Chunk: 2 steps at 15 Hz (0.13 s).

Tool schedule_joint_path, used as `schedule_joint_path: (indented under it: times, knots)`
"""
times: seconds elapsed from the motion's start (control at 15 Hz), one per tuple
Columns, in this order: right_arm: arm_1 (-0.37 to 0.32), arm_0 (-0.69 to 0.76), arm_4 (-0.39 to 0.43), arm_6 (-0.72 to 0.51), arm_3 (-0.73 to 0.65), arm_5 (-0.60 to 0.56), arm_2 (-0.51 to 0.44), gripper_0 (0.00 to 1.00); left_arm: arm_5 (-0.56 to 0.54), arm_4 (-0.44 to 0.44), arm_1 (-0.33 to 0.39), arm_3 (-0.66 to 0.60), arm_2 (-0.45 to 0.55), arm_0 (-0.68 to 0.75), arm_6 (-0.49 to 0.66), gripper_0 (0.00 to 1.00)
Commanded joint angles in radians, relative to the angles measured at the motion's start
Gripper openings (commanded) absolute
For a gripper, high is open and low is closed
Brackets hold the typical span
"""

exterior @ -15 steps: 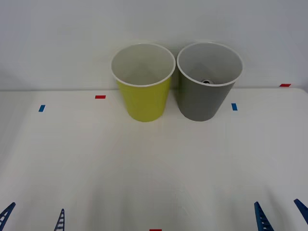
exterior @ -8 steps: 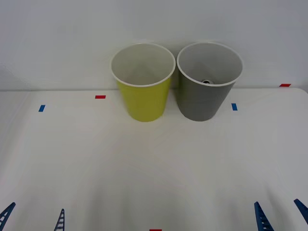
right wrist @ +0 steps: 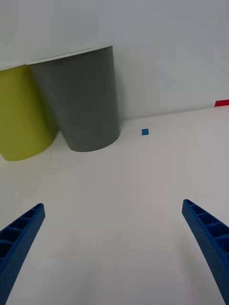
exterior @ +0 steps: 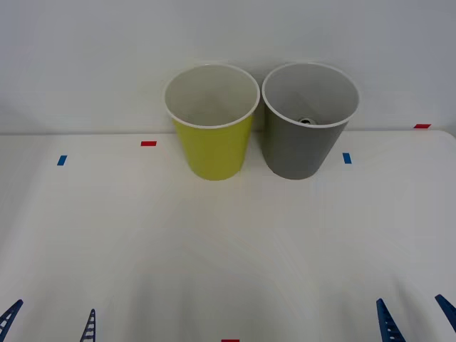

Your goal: Put cans in the gray bin and PET bottles in the light green bin.

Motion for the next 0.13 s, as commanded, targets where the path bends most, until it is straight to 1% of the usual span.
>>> schedule_joint_path:
  times: [0.07,0.13]
  knots:
    - [0.000,0.000,0.000,0.000,0.000,0.000,0.000,1.00,0.000,0.000,0.000,0.000,0.000,0.000,0.000,1.00]
    - [0.000,0.000,0.000,0.000,0.000,0.000,0.000,1.00,0.000,0.000,0.000,0.000,0.000,0.000,0.000,1.00]
